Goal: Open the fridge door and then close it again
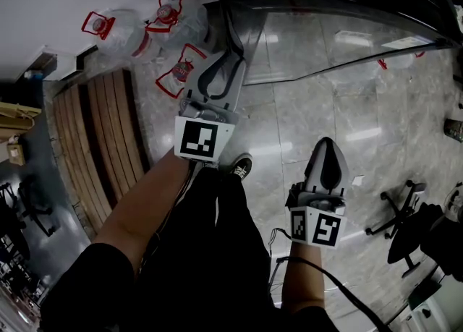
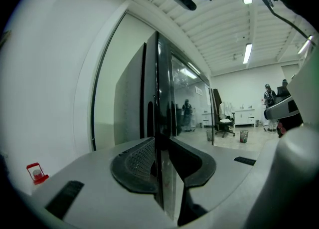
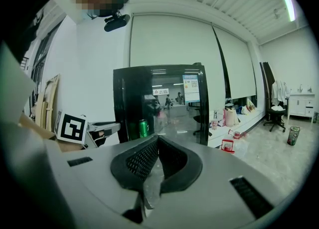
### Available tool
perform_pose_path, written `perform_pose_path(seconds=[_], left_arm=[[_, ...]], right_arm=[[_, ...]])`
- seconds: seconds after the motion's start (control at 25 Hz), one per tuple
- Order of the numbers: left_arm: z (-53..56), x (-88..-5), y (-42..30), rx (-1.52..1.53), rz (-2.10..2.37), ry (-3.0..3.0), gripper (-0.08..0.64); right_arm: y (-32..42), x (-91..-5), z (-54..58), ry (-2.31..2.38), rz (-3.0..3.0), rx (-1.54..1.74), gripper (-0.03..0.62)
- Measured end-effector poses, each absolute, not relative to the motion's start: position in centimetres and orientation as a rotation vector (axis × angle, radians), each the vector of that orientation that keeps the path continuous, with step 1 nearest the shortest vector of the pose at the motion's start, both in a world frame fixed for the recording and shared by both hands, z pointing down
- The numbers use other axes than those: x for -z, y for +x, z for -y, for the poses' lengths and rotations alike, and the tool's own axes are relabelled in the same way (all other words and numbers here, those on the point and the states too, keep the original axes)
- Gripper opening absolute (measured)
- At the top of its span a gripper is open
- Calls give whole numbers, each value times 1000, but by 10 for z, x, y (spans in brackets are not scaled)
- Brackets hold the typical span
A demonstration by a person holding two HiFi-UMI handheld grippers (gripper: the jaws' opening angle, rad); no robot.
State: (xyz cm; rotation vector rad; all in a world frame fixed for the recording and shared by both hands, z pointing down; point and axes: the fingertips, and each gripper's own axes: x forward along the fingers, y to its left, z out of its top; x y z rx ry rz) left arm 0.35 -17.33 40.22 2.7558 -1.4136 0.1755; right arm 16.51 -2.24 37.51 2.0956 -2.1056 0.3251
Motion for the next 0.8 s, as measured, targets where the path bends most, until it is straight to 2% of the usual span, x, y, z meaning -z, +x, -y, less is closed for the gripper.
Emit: perform_pose_path(seconds=[0.12,0.32,0.8], left_arm=[[167,-391,-4,-162,1471,2756,74],[135,-363,-6,-124,1446,2784,10],[48,-255,-38,-52,1319,2746,6]], right_arm=[[162,-366,17,2095,2115,-323,15],[150,-335,11,2102,2174,-305,15],[93,-248,-17,1972,2332,-254,15]])
